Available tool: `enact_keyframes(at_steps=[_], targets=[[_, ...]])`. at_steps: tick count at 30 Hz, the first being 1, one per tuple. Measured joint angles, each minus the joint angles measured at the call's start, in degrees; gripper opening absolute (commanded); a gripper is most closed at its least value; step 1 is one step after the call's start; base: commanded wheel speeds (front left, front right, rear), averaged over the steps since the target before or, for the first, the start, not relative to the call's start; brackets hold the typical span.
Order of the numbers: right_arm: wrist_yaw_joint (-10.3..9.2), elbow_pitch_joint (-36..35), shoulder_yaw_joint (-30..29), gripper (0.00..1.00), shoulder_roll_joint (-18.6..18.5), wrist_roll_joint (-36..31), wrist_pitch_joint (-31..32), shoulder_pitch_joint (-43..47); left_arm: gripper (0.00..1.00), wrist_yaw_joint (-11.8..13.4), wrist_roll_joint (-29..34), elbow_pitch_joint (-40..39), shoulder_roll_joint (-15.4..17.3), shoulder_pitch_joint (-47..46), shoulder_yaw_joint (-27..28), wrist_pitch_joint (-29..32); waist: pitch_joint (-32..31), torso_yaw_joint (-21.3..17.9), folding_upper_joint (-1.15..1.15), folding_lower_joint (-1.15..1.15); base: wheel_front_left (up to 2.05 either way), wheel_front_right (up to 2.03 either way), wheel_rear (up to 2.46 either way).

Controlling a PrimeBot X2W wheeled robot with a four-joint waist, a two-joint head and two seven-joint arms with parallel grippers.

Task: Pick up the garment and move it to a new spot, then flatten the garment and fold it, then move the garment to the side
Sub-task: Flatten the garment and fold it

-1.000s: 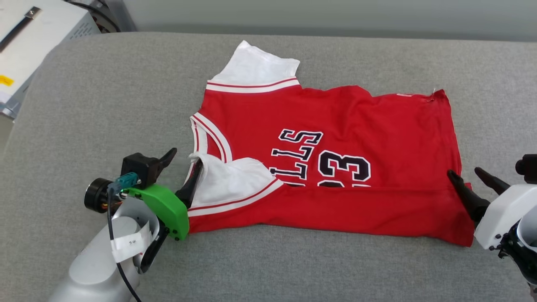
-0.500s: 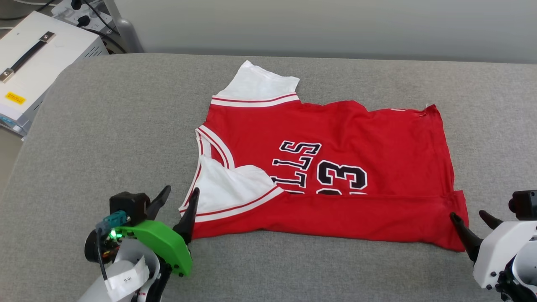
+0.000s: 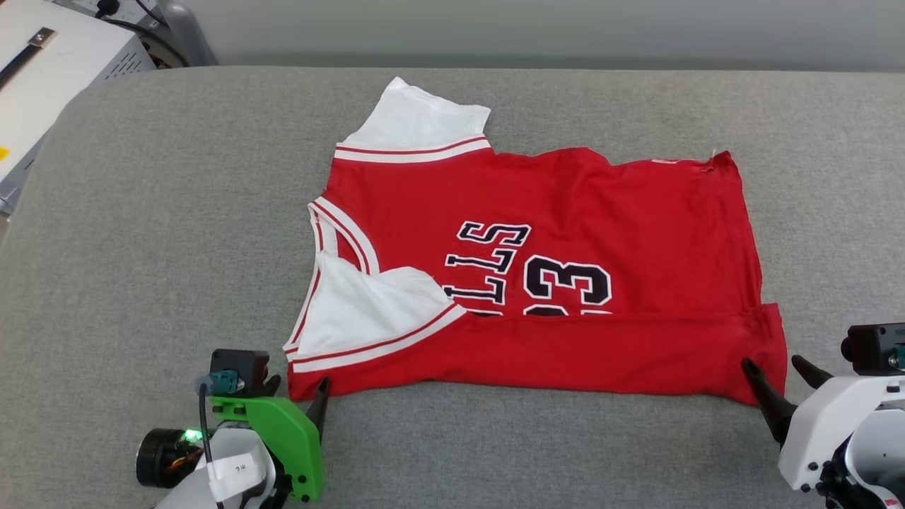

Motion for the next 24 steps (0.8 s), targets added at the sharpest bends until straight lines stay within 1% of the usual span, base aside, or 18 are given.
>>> enact_keyframes(at_steps=[2, 4, 10, 11, 12, 13, 16, 18, 22, 24], targets=[[0.0, 0.02, 0.15, 1.0, -0.01, -0.15, -0.01, -0.03, 1.0, 1.3, 0.35, 0.69, 0.01, -0.31, -0.04, 0.63, 0.68, -0.26, 0.0, 0.0, 0.0, 0.0, 0.0], [0.0, 0.03, 0.48, 1.0, 0.0, -0.16, -0.02, -0.08, 1.0, 1.93, 0.55, 1.35, 0.13, -0.6, -0.1, 1.21, 1.21, -0.6, 0.0, 0.0, 0.0, 0.0, 0.0], [0.0, 0.12, 0.65, 1.0, -0.08, -0.24, -0.1, -0.15, 1.0, 2.16, 0.02, 2.83, 0.18, -1.1, -0.01, 2.33, 2.53, -1.49, 0.0, 0.0, 0.0, 0.0, 0.0], [0.0, 0.21, 0.65, 1.0, -0.12, -0.3, -0.11, -0.18, 0.83, 2.01, -0.46, 2.86, 0.2, -1.18, -0.04, 3.15, 2.66, -1.6, 0.0, 0.0, 0.0, 0.0, 0.0], [0.0, 0.31, 0.64, 1.0, -0.13, -0.3, -0.16, -0.21, 0.22, 1.56, -0.76, 2.82, 0.29, -1.46, -0.16, 4.04, 2.73, -1.68, 0.0, 0.0, 0.0, 0.0, 0.0], [0.0, 0.43, 0.6, 1.0, -0.15, -0.31, -0.16, -0.22, 0.0, 1.13, -1.0, 2.76, 0.33, -1.72, -0.25, 4.74, 2.71, -1.68, 0.0, 0.0, 0.0, 0.0, 0.0], [0.0, 0.78, 0.36, 1.0, -0.31, -0.59, -0.18, -0.23, 0.0, -0.16, -1.45, 2.48, 0.15, -1.97, -0.45, 5.31, 2.3, -1.43, 0.0, 0.0, 0.0, 0.0, 0.0], [0.0, 0.93, 0.11, 1.0, -0.57, -1.26, -0.18, -0.21, 0.0, -0.57, -1.47, 2.09, -0.33, -1.91, -0.69, 4.8, 1.83, -1.16, 0.0, 0.0, 0.0, 0.0, 0.0], [0.0, 1.47, -0.42, 1.0, -0.49, -2.19, -0.09, -0.21, 0.0, -0.71, -1.86, 0.47, -0.55, -1.33, -0.57, 3.77, 0.65, -0.44, 0.0, 0.0, 0.0, 0.0, 0.0], [0.0, 2.13, -0.83, 1.0, -0.37, -3.07, 0.32, -0.21, 0.0, -0.71, -3.48, -1.23, -0.71, -0.62, -0.3, 3.59, 0.16, 0.06, 0.0, 0.0, 0.0, 0.0, 0.0]])
